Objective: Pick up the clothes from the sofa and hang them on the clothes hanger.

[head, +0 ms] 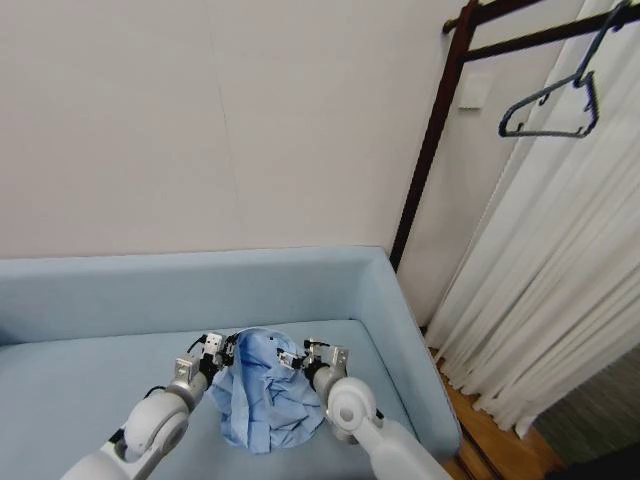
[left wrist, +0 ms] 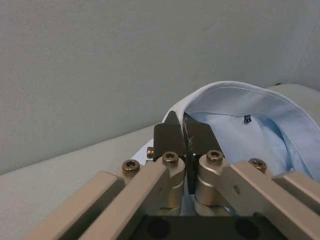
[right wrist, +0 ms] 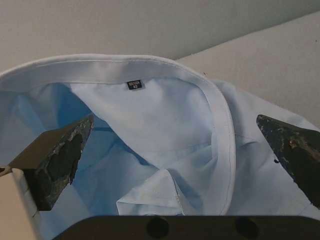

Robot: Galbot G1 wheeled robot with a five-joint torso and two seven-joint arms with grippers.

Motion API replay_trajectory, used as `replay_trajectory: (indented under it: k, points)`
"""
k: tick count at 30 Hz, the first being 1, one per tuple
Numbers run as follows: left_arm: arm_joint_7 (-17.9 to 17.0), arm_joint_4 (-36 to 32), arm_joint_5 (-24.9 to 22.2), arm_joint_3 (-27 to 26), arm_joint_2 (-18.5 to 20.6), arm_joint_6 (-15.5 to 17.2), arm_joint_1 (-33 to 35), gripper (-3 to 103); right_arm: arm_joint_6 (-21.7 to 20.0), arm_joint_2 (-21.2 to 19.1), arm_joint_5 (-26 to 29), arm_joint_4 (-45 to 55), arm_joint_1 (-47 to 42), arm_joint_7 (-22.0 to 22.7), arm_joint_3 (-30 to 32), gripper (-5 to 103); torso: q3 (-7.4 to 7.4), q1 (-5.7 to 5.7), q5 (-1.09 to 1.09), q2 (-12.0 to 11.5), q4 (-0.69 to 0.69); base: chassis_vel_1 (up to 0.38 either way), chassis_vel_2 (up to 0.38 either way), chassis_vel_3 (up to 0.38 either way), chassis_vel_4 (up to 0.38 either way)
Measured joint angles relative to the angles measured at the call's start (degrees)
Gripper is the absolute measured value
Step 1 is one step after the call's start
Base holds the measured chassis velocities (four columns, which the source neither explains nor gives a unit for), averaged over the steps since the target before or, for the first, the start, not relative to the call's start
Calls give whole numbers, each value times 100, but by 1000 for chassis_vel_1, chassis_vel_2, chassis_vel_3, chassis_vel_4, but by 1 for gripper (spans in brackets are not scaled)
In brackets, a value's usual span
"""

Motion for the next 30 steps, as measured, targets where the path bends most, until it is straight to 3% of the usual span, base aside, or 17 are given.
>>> replay_trajectory:
  k: [7, 14, 18, 19, 22, 24, 26, 27, 30]
  points:
    - [54, -195, -40, -274, 117, -21, 199, 1, -19, -35, -286, -227, -165, -403, -80, 102, 0, 0, 0, 0, -2, 0, 0, 0, 0]
    - [134, -276, -50, -421, 144, -72, 326, 1, 20, 27, -660, -336, -290, -601, -233, 93, 0, 0, 0, 0, -1, 0, 0, 0, 0]
    - [150, -377, -145, -497, 173, -74, 367, 1, 77, 184, -892, -560, -290, -678, -276, 76, 0, 0, 0, 0, -1, 0, 0, 0, 0]
    - [150, -377, -145, -497, 173, -74, 367, 1, 77, 184, -892, -560, -290, -678, -276, 76, 0, 0, 0, 0, -1, 0, 0, 0, 0]
    - [156, -415, -205, -578, 221, -83, 390, 1, 97, 271, -953, -655, -308, -726, -270, 60, 0, 0, 0, 0, -1, 0, 0, 0, 0]
    - [159, -418, -218, -596, 239, -87, 390, 1, 106, 293, -977, -684, -316, -745, -263, 60, 0, 0, 0, 0, -1, 0, 0, 0, 0]
    - [167, -418, -247, -622, 272, -95, 387, 1, 128, 325, -1021, -731, -335, -803, -246, 49, 0, 0, 0, 0, -1, 0, 0, 0, 0]
    - [167, -418, -247, -622, 272, -95, 387, 1, 128, 325, -1021, -731, -335, -803, -246, 49, 0, 0, 0, 0, -1, 0, 0, 0, 0]
    - [169, -412, -273, -634, 282, -102, 364, 1, 142, 328, -1066, -739, -347, -847, -240, 32, 0, 0, 1, 0, -1, 0, 0, 0, 0]
